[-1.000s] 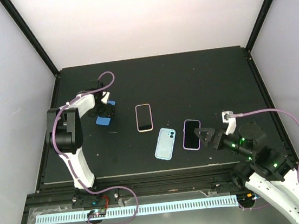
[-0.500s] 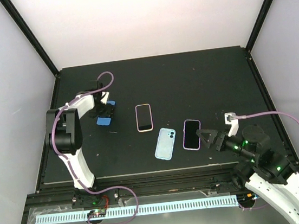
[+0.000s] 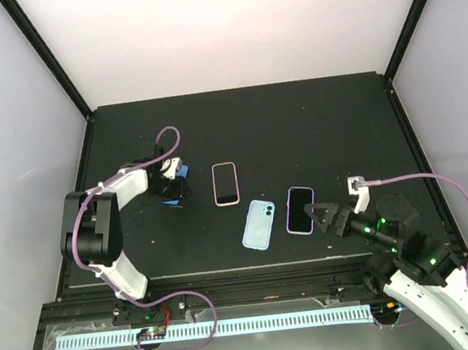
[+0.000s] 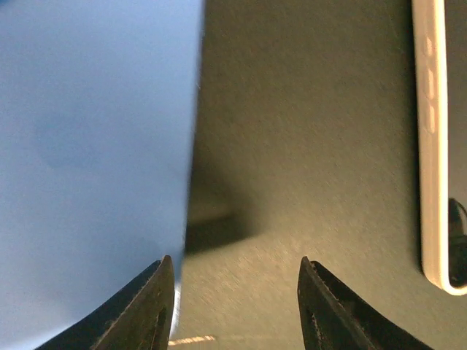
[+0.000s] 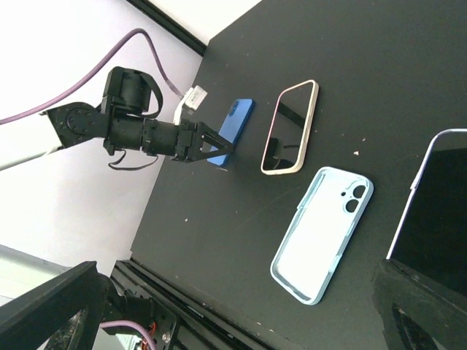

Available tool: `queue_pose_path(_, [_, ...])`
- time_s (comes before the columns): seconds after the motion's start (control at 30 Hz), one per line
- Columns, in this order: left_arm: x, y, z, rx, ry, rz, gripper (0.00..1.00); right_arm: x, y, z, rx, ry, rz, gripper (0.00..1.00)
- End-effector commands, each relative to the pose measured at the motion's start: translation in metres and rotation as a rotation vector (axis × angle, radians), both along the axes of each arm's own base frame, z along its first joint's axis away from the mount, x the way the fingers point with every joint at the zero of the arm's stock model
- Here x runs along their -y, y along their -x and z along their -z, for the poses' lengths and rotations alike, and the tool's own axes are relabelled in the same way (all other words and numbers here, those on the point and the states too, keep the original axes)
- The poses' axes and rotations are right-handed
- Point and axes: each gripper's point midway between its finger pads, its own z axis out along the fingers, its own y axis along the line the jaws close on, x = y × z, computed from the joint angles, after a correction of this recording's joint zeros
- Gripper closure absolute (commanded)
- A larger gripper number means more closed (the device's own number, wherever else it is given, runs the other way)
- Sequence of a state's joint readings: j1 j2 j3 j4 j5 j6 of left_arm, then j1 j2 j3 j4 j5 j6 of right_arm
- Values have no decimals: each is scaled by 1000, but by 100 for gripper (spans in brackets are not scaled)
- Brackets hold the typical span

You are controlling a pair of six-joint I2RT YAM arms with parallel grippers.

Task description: Put the phone into the phone case

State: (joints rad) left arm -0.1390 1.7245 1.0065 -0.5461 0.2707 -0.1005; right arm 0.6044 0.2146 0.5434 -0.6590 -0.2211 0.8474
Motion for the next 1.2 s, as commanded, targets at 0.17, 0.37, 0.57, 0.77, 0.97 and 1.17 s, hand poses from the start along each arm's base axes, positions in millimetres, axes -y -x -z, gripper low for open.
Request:
queue_pose_path(0.17, [-6, -10, -32, 144, -38, -47, 24, -13, 0, 0, -10, -55, -48, 0])
queue_pose_path(0.37, [-24, -46, -47, 202, -166, -69, 7, -10, 1, -2, -9, -52, -35, 0])
queue_pose_path(0.57, [-29, -49, -23, 114, -241, 7, 1, -4, 1, -5, 17, -52, -10, 0])
queue_pose_path(0.77, [-34, -41, -1, 44, -293, 73, 1, -1, 0, -3, 22, -34, -1, 0])
queue_pose_path(0.97, [-36, -37, 17, -11, -301, 97, 1, -1, 1, -4, 29, -33, -2, 0])
queue_pose_path(1.17, [-35, -34, 24, -42, -296, 96, 5, 2, 1, -5, 36, -26, 10, 0])
